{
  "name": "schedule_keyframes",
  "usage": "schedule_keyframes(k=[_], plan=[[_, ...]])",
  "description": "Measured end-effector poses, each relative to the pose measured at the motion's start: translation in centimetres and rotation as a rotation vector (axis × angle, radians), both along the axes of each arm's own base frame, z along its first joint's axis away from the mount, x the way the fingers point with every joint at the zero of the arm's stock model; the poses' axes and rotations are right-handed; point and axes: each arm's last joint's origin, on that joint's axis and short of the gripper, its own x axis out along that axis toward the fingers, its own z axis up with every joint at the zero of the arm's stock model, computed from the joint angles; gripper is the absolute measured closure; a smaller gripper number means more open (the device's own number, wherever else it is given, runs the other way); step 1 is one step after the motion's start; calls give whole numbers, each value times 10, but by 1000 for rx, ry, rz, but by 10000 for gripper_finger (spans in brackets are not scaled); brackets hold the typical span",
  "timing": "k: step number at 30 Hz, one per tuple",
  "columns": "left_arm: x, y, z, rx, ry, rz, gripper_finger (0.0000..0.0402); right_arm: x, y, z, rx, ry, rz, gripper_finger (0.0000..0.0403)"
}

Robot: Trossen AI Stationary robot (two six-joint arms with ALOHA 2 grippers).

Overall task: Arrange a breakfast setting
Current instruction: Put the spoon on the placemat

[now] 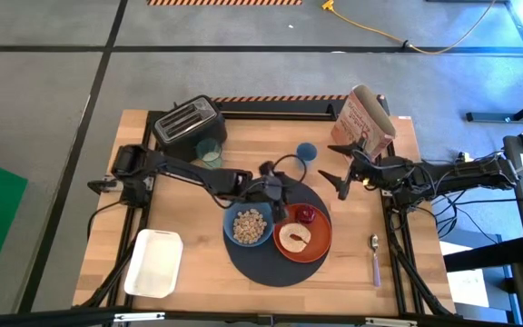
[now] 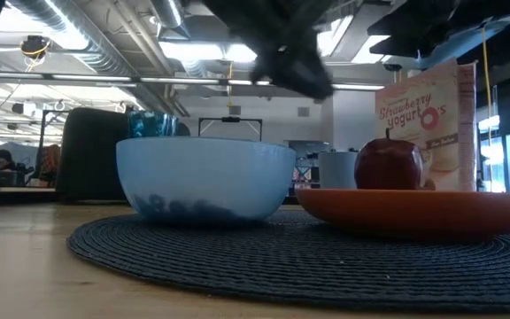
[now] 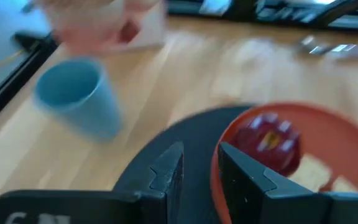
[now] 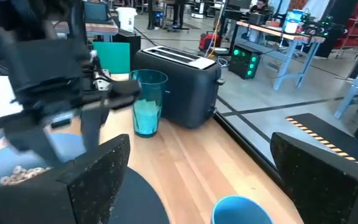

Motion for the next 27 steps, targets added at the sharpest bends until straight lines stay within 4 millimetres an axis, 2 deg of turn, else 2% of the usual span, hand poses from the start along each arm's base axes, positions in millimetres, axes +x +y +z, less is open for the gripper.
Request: schedule_keyframes(k=[7,10,14,20,27], plan=[[-28,-14,19,77,94,103,305,1,1,-1,-6,14,19,27],[-36,-20,18,92,84,128,305,2,0,-1,-16,15,-3,27],[-53,-20,14,59,66,166,305,6,-3,-8,-40,65,-147,27],[-89,-15,0,15,39,234,305,22,-6,-23,1,134,-169,27],[-132,-16,5,-15,-23,254,305,35,-15,-33,62,212,-203,27]])
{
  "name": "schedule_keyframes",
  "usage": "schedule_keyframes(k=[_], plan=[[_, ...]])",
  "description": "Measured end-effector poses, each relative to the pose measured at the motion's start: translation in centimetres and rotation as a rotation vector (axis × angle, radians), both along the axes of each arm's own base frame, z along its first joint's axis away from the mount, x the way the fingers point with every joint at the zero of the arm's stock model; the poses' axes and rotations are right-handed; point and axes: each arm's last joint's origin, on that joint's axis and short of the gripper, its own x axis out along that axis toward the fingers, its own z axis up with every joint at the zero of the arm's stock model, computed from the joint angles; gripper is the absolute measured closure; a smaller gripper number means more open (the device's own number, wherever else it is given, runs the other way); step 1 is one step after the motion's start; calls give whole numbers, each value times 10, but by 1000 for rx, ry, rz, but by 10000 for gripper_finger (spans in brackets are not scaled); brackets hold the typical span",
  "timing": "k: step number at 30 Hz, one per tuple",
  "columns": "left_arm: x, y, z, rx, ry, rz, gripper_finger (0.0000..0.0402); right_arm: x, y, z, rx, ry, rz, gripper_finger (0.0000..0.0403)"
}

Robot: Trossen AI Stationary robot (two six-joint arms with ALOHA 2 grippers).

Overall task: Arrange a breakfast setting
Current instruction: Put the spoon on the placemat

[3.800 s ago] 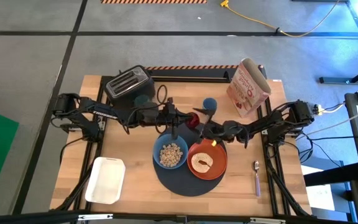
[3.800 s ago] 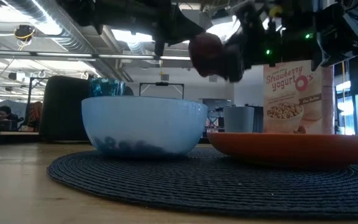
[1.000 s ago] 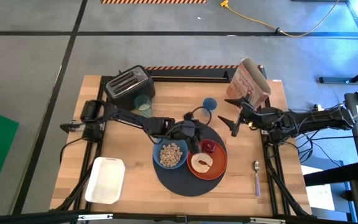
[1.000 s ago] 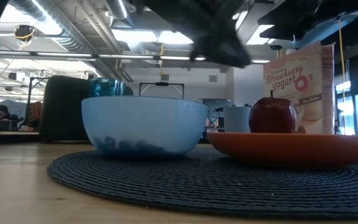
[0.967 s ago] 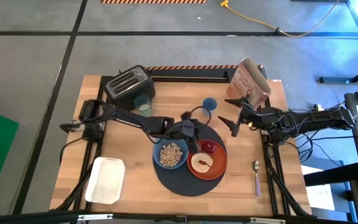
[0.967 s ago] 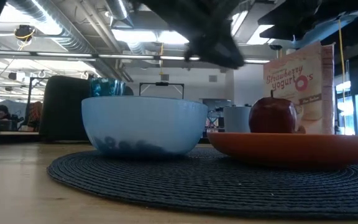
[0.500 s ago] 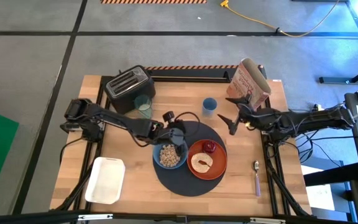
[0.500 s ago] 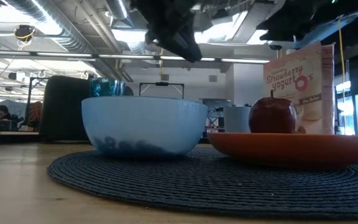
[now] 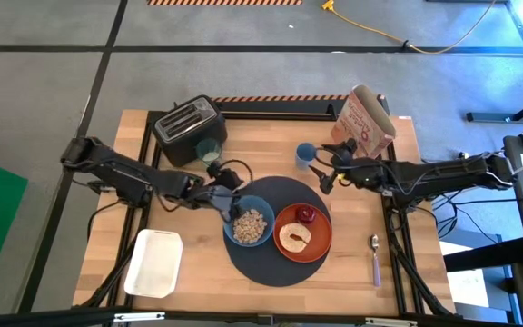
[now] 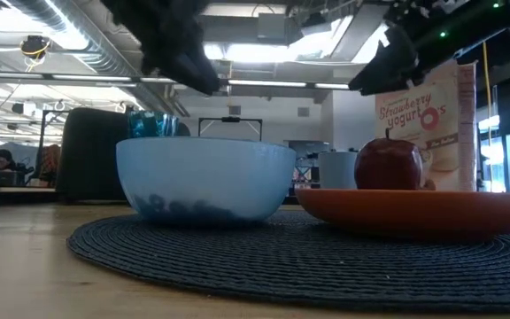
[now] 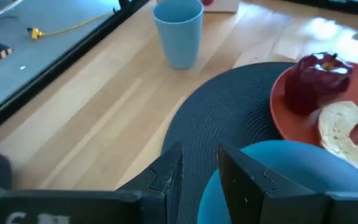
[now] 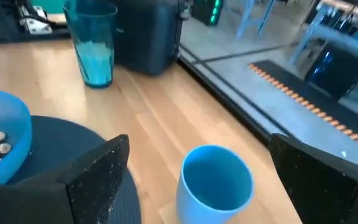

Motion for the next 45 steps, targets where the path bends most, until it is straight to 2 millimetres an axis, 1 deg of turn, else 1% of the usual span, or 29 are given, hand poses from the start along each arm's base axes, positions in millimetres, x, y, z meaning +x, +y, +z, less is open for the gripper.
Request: schedule_keyframes(k=[3,5,7,9,13,17,20,25,27,32,34,38,45], plan=[[-13,0,9,10,-39,1,305,3,-2,3,42,44,-12,27],[-19,1,13,19,-59,11,305,5,-2,9,77,59,-32,27],[-22,3,18,45,-69,19,305,4,-2,15,121,79,-55,27],[-23,5,21,108,-58,23,305,5,-1,24,184,68,-63,27],[-22,8,20,190,-29,56,305,6,2,30,337,91,-24,27],[-21,12,15,195,4,63,305,1,3,25,449,173,-94,27],[-20,19,15,200,11,89,305,-8,3,16,532,267,-197,27],[-19,32,14,243,64,98,305,-18,8,6,705,373,-272,27],[-19,39,14,246,84,95,305,-21,12,4,721,410,-288,27],[-18,57,14,189,107,61,305,-20,22,4,720,396,-272,27],[-18,62,14,165,110,47,305,-21,27,3,738,415,-270,27],[-21,64,9,133,162,23,305,-28,41,-3,841,512,-310,27],[-22,64,10,158,180,15,305,-35,67,-14,935,629,-404,27]])
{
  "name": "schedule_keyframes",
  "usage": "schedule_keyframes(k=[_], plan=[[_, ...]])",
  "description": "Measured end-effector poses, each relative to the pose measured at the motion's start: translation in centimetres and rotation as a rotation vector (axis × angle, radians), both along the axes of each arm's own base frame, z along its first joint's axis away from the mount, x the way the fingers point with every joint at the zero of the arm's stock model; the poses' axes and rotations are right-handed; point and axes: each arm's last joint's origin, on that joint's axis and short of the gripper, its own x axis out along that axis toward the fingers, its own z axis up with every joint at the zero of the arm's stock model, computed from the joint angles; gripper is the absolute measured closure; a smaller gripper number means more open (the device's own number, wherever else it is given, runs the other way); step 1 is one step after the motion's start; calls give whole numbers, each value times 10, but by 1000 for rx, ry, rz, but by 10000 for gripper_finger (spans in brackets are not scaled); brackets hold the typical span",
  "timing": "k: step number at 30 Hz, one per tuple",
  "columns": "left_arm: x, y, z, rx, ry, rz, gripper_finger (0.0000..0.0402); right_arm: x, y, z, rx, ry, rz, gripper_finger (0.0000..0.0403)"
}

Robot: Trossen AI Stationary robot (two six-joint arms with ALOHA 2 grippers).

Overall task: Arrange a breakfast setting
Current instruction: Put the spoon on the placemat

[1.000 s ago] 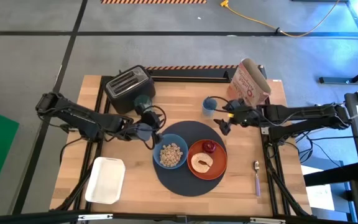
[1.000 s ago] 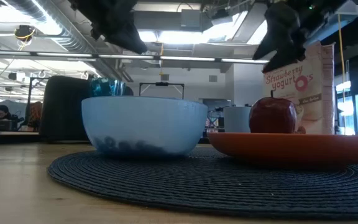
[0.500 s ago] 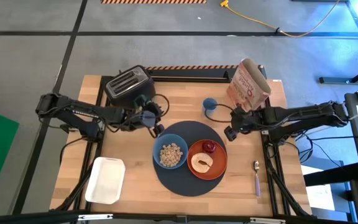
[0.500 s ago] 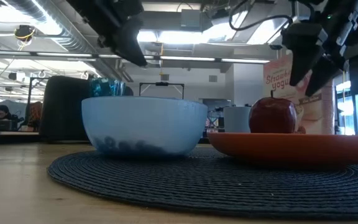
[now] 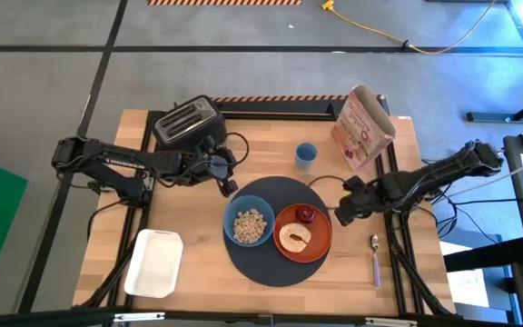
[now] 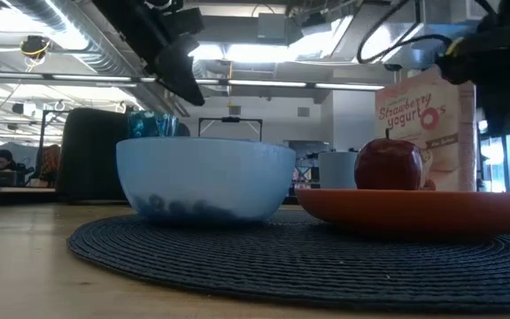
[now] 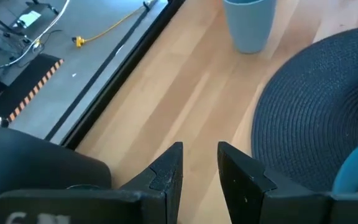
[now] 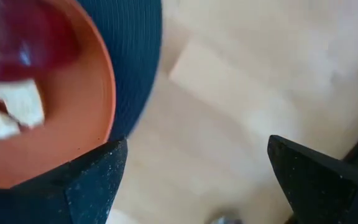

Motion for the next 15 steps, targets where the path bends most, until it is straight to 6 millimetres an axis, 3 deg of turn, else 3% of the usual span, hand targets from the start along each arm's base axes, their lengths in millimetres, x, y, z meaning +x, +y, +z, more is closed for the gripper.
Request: schedule_keyframes(k=[7,15], plan=[[-4,0,8,34,-9,-21,305,-3,37,-19,145,207,0,30],[-11,10,22,68,-57,-8,305,-8,73,-39,203,367,29,79]])
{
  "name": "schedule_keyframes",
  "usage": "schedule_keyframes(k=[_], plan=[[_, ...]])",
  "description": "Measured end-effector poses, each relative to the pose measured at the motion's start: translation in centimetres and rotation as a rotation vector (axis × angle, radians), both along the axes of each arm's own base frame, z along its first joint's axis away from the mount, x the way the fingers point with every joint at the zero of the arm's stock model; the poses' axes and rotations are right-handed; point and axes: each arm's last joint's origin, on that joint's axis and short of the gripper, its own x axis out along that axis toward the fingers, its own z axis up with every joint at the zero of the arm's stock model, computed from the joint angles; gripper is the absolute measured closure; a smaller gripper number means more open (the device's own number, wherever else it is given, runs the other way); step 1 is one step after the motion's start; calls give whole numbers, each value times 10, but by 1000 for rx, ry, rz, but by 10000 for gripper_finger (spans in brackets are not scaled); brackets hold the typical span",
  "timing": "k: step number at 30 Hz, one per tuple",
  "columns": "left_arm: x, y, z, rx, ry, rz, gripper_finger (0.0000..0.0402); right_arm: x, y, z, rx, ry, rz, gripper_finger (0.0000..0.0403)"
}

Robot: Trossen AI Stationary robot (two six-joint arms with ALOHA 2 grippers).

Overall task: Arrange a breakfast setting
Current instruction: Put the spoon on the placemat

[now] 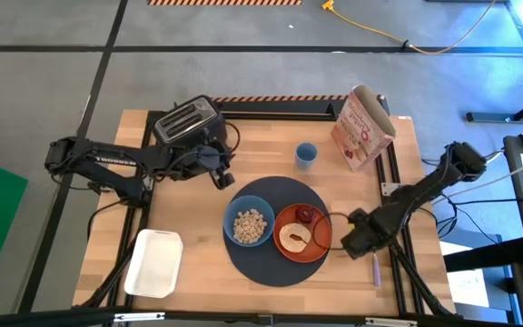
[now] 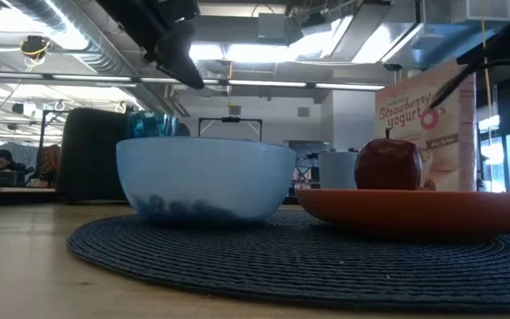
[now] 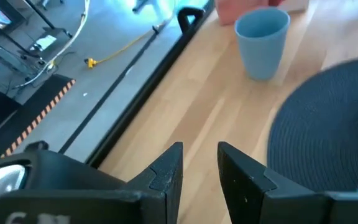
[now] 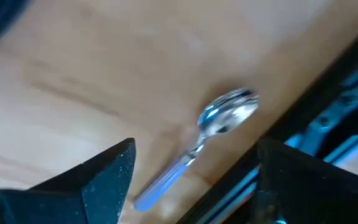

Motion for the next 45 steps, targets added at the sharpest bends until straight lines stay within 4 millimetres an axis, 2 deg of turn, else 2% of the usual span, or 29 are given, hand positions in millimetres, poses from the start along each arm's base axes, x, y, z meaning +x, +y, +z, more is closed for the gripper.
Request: schedule_keyframes(k=[5,9,14,22,24,27,35,38,41,45], plan=[[3,4,4,36,-24,-12,305,1,27,-13,95,-2,47,96],[6,7,8,48,-50,-52,305,-2,40,-23,123,57,83,100],[9,11,14,71,-105,-77,305,-10,40,-38,103,91,121,101],[11,21,18,80,-135,-117,305,-17,33,-64,169,42,141,107],[11,24,19,96,-140,-115,305,-17,32,-65,170,40,137,123],[11,27,22,110,-161,-109,305,-17,33,-65,171,40,136,167],[12,29,22,81,-180,-164,305,-18,32,-65,170,53,133,331],[12,28,22,79,-181,-169,305,-17,34,-63,164,55,112,381],[12,27,22,79,-180,-172,305,-13,37,-56,165,45,120,384],[12,27,22,84,-167,-177,305,-3,48,-31,190,18,182,354]])
